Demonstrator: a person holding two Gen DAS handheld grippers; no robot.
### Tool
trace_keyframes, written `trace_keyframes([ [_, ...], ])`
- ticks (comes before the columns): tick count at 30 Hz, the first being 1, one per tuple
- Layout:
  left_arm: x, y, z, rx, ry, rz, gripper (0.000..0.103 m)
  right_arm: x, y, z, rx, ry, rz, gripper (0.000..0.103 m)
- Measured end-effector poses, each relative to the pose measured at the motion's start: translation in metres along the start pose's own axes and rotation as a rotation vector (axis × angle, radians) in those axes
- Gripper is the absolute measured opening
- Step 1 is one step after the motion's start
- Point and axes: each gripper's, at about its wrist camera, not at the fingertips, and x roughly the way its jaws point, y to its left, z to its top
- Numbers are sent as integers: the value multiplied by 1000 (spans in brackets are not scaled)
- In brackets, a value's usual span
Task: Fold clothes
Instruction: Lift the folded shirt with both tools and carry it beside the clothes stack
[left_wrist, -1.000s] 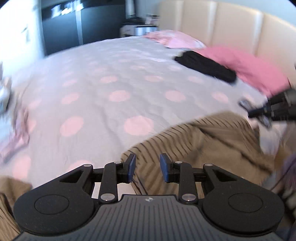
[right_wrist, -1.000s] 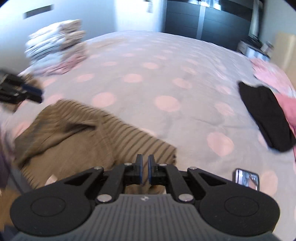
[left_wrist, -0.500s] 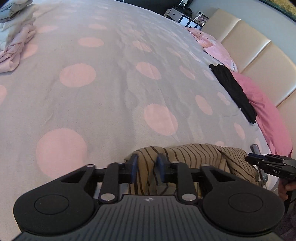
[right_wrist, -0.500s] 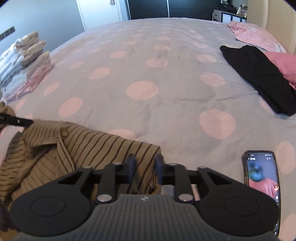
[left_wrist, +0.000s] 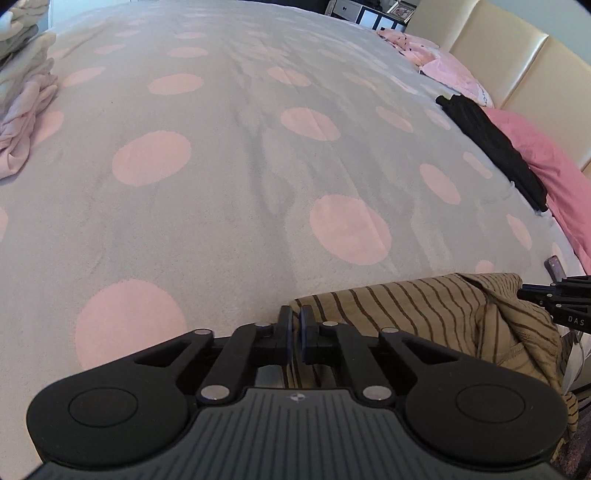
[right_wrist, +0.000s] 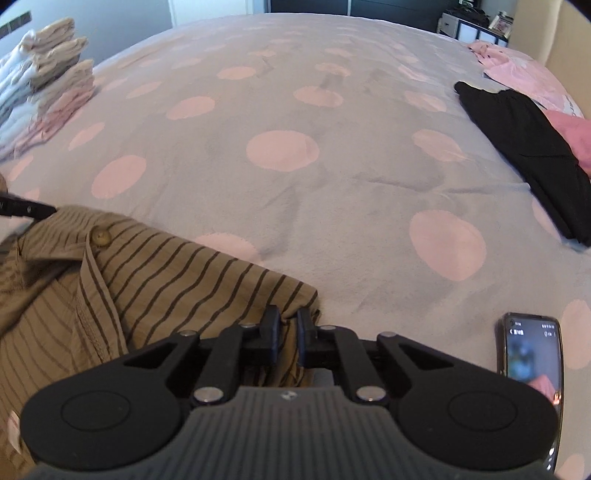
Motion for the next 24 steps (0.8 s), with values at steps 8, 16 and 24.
trace_keyframes([
  [8,-37,6,-15,-76,-38,-64,50,-31,-24,-6,191,-17,76,49],
  [16,-49,3,-46,-109,17,-148,53,-35,-27,-28,269,54,169,59],
  [24,-32,3,-61,-134,57,-155,57,-26,-28,-39,312,82,207,61],
])
